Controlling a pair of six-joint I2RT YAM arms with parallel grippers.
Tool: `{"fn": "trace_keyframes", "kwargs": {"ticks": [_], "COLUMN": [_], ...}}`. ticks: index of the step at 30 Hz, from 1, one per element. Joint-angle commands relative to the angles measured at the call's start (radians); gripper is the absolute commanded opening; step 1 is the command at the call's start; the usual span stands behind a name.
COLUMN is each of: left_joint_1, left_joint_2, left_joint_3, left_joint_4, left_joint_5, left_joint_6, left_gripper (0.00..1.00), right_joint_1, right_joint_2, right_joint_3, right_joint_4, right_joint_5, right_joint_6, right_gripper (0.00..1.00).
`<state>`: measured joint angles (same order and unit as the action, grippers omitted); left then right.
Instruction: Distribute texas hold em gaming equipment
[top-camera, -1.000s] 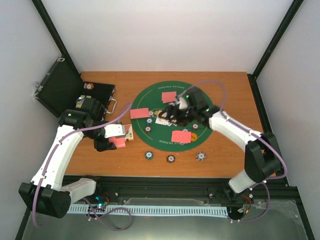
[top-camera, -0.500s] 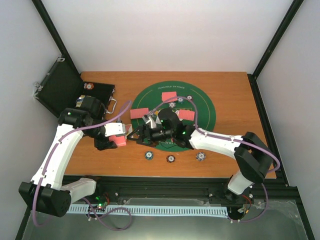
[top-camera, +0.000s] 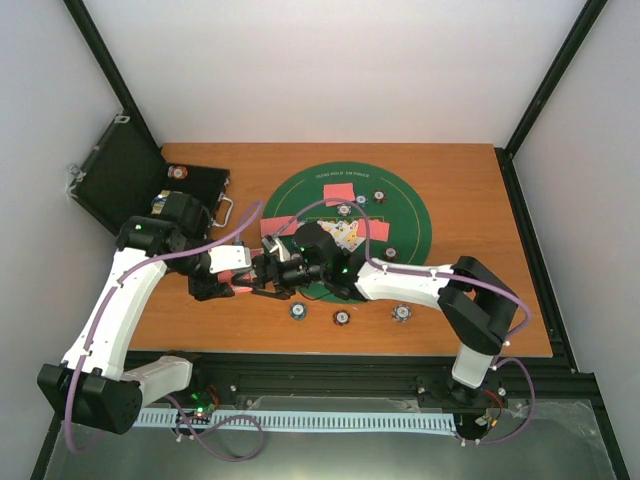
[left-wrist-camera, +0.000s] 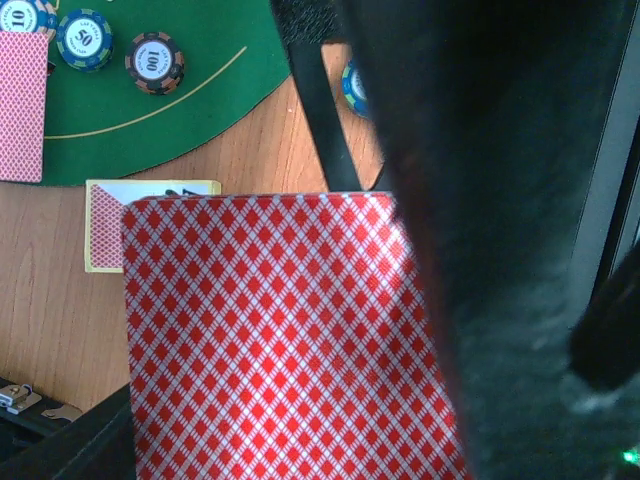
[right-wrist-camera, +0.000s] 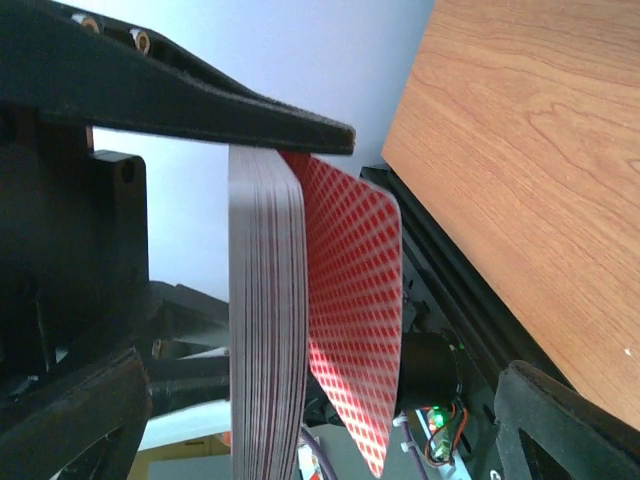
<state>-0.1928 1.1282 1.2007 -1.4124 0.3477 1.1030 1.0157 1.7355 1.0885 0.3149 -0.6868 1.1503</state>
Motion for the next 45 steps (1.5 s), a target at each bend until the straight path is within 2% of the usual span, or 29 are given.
{"fn": "trace_keyframes", "kwargs": {"ticks": [1, 14, 24, 29, 33, 40, 45], "left_joint_1": [0.003, 0.003, 0.003, 0.002, 0.002, 0.003, 0.001], "left_joint_2": [-0.014, -0.018, -0.027, -0.026, -0.028, -0.031, -0.033], "left_joint_3": [0.03, 0.027, 0.026, 0.016, 0.01, 0.0, -0.001], "left_joint_4": [-0.017, -0.014, -0.008, -0.004, 0.0, 0.006, 0.009], "left_joint_5": [0.021, 0.017, 0.012, 0.015, 0.009, 0.0, 0.003], "left_joint_6": [0.002, 0.002, 0.009, 0.009, 0.01, 0.014, 0.013], "left_gripper": [0.03, 0.03, 0.03, 0.03, 0.02, 0.02, 0.02], "right_joint_1": [0.01, 0.001, -0.076, -0.086, -0.088, -0.096, -0.097], "right_joint_2": [0.054, 0.192, 0.122, 0.092, 0.073, 0.023, 0.0], "right_joint_3": [0.057, 0.129, 0.002, 0.016, 0.044, 0.07, 0.082], "right_joint_4": [0.054, 0.09, 0.013, -0.084, -0.159, -0.246, -0.253], "right_joint_5": [-0.008, -0.066, -0.059, -0.05, -0.042, -0.024, -0.024], "right_joint_6": [0.018, 0.062, 0.008, -0.043, -0.077, -0.115, -0.103], "right_gripper": [0.94, 0.92, 0.88, 0.82, 0.72, 0.39, 0.23]}}
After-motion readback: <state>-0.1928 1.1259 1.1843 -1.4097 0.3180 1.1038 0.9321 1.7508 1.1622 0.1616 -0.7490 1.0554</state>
